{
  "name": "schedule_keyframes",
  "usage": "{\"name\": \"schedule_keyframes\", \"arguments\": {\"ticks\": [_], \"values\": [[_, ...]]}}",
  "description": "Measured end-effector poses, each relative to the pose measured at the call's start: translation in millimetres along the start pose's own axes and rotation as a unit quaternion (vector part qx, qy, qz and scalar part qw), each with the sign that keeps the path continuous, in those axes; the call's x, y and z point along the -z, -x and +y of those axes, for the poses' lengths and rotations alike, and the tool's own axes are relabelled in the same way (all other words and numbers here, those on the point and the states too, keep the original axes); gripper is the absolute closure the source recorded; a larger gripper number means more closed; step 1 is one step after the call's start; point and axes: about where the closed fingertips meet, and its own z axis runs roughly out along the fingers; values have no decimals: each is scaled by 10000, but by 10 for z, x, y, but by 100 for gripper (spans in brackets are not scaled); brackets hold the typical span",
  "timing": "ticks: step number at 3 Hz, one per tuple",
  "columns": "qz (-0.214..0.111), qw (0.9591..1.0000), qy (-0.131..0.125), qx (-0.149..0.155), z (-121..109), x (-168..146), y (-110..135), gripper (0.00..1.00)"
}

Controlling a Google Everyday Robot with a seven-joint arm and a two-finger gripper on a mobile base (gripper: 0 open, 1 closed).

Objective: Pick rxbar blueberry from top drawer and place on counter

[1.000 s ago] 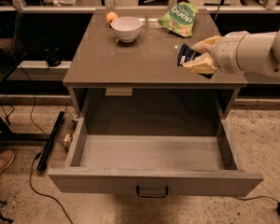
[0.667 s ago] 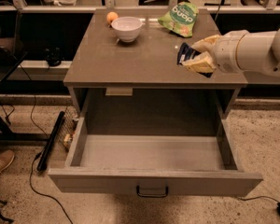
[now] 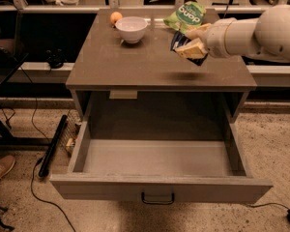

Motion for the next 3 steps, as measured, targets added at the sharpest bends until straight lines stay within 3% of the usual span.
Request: {"name": "schedule_keyframes", "arguments": {"ticks": [1,3], "values": [[128,9993,116,-321,-146,-347,-108,82],[525,9956,233,-742,-228,-681,-331,36]]}}
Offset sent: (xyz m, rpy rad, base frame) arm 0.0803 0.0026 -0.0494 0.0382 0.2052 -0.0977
